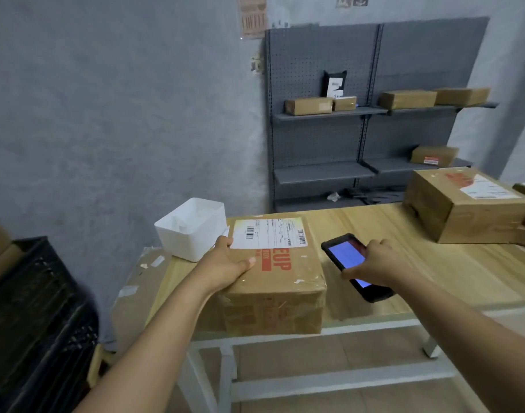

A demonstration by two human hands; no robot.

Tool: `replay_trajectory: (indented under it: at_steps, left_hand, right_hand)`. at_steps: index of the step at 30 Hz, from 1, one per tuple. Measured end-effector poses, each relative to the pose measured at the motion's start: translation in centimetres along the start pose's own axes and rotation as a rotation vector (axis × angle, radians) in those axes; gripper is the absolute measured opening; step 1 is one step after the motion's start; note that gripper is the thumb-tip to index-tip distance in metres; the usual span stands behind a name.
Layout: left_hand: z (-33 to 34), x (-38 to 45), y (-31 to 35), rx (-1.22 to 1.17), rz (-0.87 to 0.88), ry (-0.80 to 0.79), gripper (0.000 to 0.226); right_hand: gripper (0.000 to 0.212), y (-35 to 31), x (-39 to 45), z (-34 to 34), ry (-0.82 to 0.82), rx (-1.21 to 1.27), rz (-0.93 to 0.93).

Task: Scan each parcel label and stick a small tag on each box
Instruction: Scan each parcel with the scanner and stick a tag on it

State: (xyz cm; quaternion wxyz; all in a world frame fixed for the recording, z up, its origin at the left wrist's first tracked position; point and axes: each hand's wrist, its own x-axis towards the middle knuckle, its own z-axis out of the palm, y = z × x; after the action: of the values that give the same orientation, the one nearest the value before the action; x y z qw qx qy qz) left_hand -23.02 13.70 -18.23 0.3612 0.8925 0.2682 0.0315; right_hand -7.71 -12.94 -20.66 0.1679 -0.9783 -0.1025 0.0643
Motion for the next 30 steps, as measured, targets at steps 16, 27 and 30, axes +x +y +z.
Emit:
replay_trajectory:
  at_steps: [16,27,30]
  left_hand:
    - [-1.1,-0.4,0.2,-0.025,-0.072,-0.036,0.074]
    - [-2.9,5.4,0.9,-0.129,-0.027,0.299,0.016]
    - [-4.1,8.6,0.8,-0.167,0.008,0.265,0.009]
  right_hand:
    - [0.091,0.4,5.8,3.6,-0.263,-0.220,-0.194]
    - [0.038,-7.3,12.1,1.7,-0.192,0.296,-0.335]
    - [0.028,-8.7,14.7,1.9,-0.238,0.395,-0.316]
